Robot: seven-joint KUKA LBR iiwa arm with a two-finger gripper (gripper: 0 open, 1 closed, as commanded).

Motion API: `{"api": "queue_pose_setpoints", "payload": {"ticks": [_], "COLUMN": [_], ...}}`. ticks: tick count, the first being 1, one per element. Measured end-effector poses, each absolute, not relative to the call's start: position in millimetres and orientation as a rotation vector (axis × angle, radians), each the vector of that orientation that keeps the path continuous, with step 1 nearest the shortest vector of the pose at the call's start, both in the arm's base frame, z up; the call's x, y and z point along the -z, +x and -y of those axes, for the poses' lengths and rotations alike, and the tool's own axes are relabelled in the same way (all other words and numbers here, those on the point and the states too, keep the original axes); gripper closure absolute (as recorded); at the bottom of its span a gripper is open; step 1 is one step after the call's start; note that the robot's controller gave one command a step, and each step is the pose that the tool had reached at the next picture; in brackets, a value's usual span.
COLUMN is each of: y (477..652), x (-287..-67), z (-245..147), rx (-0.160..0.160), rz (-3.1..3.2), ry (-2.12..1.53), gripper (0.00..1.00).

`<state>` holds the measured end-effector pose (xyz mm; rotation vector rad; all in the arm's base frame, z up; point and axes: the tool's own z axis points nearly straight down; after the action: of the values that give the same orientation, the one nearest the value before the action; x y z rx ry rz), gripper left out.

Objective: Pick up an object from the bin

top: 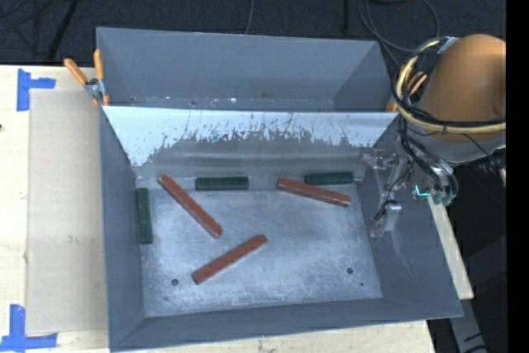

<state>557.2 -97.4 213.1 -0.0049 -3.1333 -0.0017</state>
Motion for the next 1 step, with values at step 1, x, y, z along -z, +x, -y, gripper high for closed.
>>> {"api": "queue_pose_setpoints", "payload": {"ticks": [1], "y": [592.5], "x": [-108.0], "z": [52.2], "rx": [0.005], "rz": [3.134], "ry": [0.085], "gripper": [0.00]}}
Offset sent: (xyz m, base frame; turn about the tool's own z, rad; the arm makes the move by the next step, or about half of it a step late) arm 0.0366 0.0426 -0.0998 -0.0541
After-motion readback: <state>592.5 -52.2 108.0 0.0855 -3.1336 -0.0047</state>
